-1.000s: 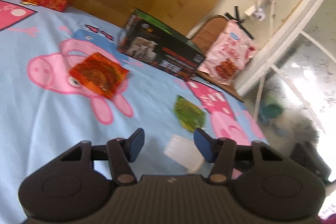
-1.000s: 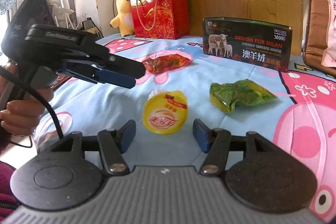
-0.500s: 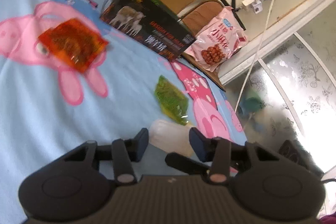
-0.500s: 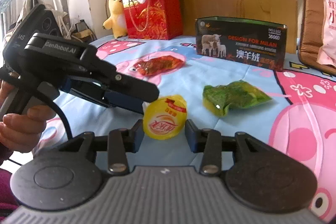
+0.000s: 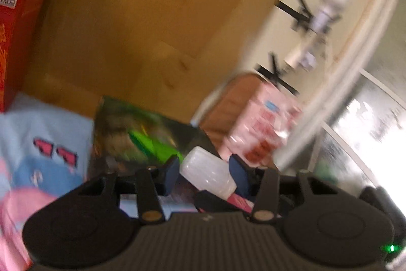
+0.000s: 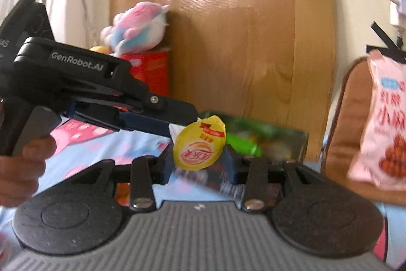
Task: Organize snacks
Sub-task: 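Grasp the jelly cup with the right gripper and drop it into the black box, then move the right gripper to the orange sauce packet and grasp it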
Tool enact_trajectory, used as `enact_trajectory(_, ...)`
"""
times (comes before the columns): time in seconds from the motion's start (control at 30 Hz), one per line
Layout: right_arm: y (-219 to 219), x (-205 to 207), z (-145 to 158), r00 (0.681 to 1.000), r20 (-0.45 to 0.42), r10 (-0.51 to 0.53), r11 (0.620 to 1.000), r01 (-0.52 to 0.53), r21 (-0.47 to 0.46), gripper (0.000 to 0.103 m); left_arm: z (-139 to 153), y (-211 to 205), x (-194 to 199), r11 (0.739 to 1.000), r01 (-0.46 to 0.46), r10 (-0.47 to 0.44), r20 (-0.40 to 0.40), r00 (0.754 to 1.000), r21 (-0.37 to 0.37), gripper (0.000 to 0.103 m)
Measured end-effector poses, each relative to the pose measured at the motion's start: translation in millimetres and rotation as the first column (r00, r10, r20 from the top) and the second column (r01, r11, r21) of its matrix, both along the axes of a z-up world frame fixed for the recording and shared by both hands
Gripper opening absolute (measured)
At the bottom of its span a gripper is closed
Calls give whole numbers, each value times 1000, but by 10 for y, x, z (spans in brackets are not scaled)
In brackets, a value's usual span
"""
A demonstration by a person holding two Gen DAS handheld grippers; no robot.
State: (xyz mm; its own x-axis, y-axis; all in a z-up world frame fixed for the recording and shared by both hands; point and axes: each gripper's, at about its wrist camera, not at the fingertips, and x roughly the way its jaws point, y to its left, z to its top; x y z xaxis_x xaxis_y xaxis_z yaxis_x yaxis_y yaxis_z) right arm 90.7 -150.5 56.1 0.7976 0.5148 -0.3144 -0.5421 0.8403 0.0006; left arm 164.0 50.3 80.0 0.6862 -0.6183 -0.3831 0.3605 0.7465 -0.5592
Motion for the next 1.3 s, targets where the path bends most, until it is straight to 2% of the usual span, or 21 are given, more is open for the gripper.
enact_trajectory(0.07, 117, 232, -2, 1000, -5, -7, 1000, 7, 0, 44, -16, 38, 198, 998, -54, 54, -4, 999, 19, 45)
enact_trajectory(0.13, 231, 478, -45, 1000, -13, -10, 1000, 10, 0, 44, -58, 55, 362, 994, -100, 100, -9, 995, 50, 51)
enact_trajectory(0.23, 393, 707, -135, 999, -43, -33, 999, 32, -21, 46, -134, 157, 482, 990, -123, 128, -65, 990, 71, 51)
enact_trajectory(0.3, 427, 702, -157, 998, -47, -39, 999, 37, -33, 46, -97, 338, 329, 993, -114, 115, -43, 992, 24, 52)
enact_trajectory(0.33, 382, 632, -143, 998, -46, -33, 999, 32, -13, 46, -67, 436, 213, 993, -115, 115, -21, 993, 17, 56)
enact_trajectory(0.43, 213, 386, -114, 996, -86, 26, 997, -19, 76, 51, -99, 750, -169, 982, -189, 190, -33, 981, 30, 60)
enact_trajectory(0.5, 213, 293, -190, 974, -187, 124, 988, -103, 116, 52, -210, 898, -402, 974, -225, 226, -78, 971, 25, 60)
enact_trajectory(0.57, 314, 285, -317, 939, -289, 186, 980, -157, 123, 50, -339, 977, -585, 961, -271, 276, -128, 953, 56, 60)
enact_trajectory(0.67, 517, 431, -465, 905, -383, 187, 982, -166, 87, 38, -480, 1058, -816, 942, -318, 332, -158, 930, 107, 60)
enact_trajectory(0.73, 588, 578, -554, 874, -458, 164, 986, -133, 99, 34, -566, 1090, -895, 935, -331, 350, -182, 919, 126, 58)
enact_trajectory(0.77, 599, 632, -599, 854, -495, 160, 986, -117, 116, 22, -610, 1097, -900, 938, -325, 344, -206, 916, 122, 57)
enact_trajectory(0.8, 606, 650, -656, 831, -531, 165, 984, -104, 143, 19, -692, 1095, -896, 946, -305, 324, -242, 915, 113, 49)
enact_trajectory(0.83, 589, 615, -661, 831, -529, 172, 981, -98, 166, 18, -773, 1081, -887, 953, -287, 303, -273, 913, 100, 42)
enact_trajectory(0.9, 572, 455, -644, 814, -543, 207, 974, -116, 197, 14, -826, 1012, -951, 953, -282, 301, -238, 923, 112, 40)
enact_trajectory(0.93, 551, 369, -617, 824, -530, 198, 975, -108, 196, 14, -836, 961, -970, 956, -265, 287, -228, 930, 125, 36)
enact_trajectory(1.0, 461, 227, -546, 831, -515, 210, 967, -100, 233, 12, -846, 894, -1009, 961, -245, 268, -222, 938, 127, 36)
enact_trajectory(1.13, 224, -76, -479, 847, -490, 208, 954, -66, 292, 9, -867, 747, -1075, 983, -167, 179, -232, 956, 72, 36)
enact_trajectory(1.3, -58, -497, -536, 883, -451, 131, 964, -7, 266, 8, -856, 317, -1164, 992, -51, 71, -187, 980, 112, 36)
